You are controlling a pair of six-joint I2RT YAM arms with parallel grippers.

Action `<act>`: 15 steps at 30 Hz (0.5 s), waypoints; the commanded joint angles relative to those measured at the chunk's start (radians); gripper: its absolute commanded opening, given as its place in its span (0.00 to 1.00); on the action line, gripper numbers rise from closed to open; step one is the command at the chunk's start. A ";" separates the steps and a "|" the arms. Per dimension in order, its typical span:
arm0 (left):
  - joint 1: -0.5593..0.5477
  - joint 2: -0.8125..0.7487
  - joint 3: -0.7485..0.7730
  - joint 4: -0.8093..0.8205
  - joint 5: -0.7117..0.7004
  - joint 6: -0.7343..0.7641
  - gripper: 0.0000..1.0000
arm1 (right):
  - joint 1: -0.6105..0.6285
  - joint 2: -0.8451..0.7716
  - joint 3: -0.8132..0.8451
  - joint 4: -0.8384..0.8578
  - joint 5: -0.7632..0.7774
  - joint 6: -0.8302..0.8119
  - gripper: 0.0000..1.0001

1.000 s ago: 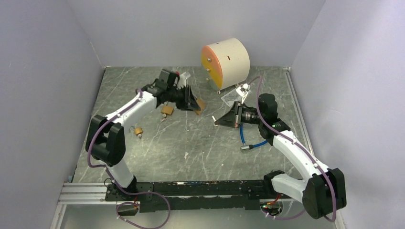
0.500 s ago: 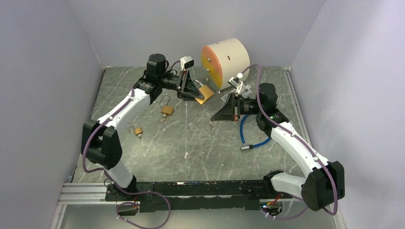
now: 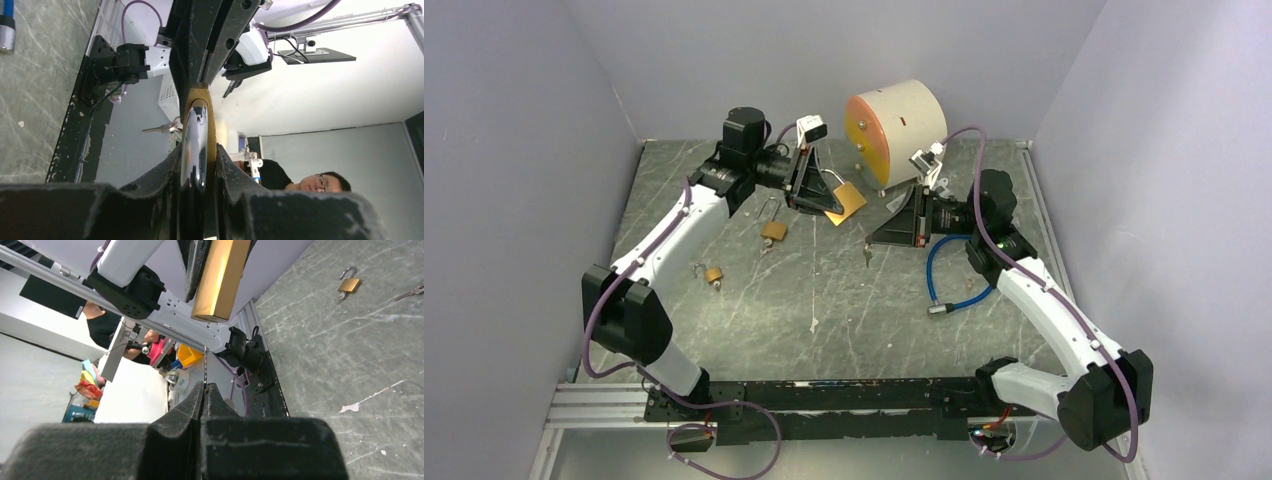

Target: Unlock with the key

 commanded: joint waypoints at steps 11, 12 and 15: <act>0.004 -0.075 0.052 -0.152 -0.012 0.158 0.02 | 0.004 0.031 0.062 0.161 0.004 0.092 0.00; 0.004 -0.079 0.052 -0.148 -0.014 0.159 0.03 | 0.006 0.036 0.066 0.157 0.003 0.091 0.00; 0.004 -0.085 0.053 -0.152 -0.015 0.167 0.03 | 0.006 0.046 0.065 0.169 0.004 0.100 0.00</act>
